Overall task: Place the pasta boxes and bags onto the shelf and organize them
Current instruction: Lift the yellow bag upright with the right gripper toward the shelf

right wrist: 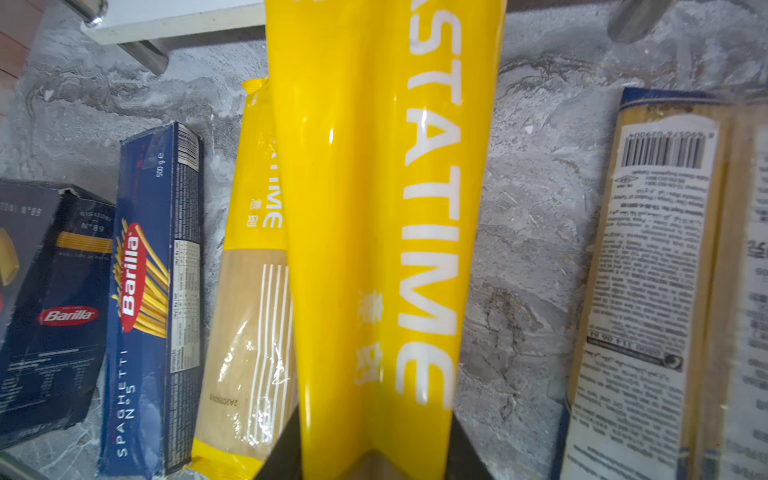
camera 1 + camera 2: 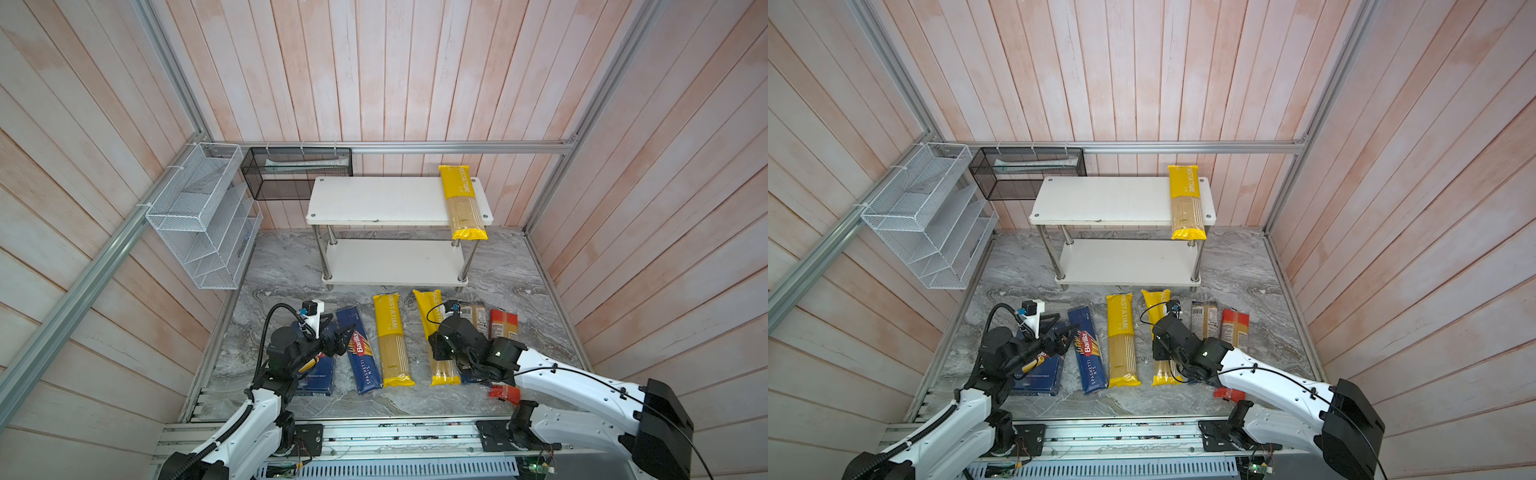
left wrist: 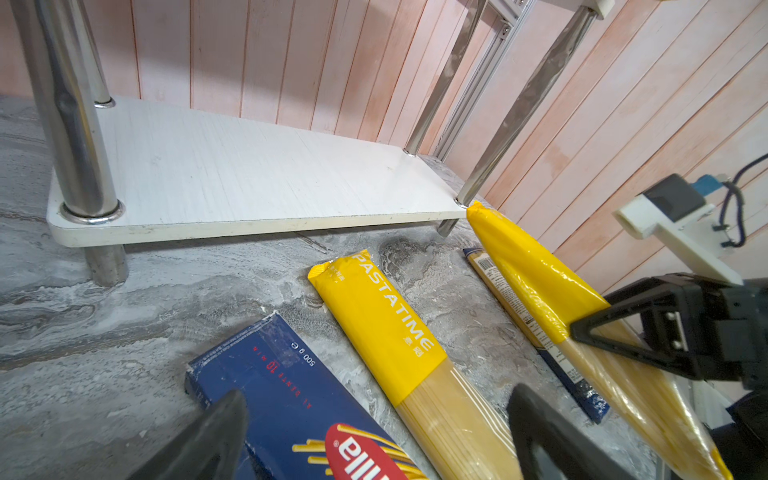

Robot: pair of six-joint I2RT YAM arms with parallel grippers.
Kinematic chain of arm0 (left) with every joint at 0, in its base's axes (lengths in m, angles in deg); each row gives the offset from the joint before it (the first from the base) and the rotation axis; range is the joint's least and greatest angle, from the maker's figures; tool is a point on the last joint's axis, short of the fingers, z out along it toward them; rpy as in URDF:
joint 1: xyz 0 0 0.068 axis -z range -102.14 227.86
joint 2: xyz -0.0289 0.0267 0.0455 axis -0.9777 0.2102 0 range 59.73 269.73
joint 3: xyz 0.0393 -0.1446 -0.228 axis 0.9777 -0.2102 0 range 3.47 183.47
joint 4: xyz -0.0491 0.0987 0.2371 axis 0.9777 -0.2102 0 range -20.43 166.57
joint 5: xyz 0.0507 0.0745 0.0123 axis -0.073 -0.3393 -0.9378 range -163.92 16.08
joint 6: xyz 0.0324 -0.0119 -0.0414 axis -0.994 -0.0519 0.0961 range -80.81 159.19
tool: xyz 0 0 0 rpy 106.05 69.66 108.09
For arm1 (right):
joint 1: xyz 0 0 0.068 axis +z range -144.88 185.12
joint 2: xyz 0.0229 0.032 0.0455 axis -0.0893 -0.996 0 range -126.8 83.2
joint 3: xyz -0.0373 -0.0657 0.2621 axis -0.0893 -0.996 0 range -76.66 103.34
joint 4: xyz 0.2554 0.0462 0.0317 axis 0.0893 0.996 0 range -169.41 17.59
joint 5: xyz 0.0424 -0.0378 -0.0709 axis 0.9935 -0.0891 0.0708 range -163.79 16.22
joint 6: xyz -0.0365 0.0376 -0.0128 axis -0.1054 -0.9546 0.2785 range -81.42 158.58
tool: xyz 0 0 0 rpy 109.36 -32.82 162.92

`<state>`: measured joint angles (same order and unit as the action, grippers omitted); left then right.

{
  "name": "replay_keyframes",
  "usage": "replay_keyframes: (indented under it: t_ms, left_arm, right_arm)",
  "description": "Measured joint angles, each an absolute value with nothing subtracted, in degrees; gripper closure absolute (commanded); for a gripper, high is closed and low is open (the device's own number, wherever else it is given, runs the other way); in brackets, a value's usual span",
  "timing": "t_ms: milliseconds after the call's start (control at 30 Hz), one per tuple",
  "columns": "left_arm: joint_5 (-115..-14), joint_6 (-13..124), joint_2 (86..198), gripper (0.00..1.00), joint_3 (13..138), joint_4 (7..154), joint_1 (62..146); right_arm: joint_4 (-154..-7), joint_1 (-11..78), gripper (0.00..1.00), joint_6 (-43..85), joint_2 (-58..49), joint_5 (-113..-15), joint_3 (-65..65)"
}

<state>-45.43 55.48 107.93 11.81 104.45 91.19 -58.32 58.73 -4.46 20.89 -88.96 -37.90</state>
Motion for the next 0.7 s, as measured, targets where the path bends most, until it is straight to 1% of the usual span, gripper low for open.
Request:
replay_keyframes:
  t_ms: [700]
  left_arm:
    - [-45.4,55.4,107.9,0.00,11.8,104.4,91.4]
  right_arm:
    - [-52.4,58.9,0.83,0.7,22.0,-86.3,-21.5]
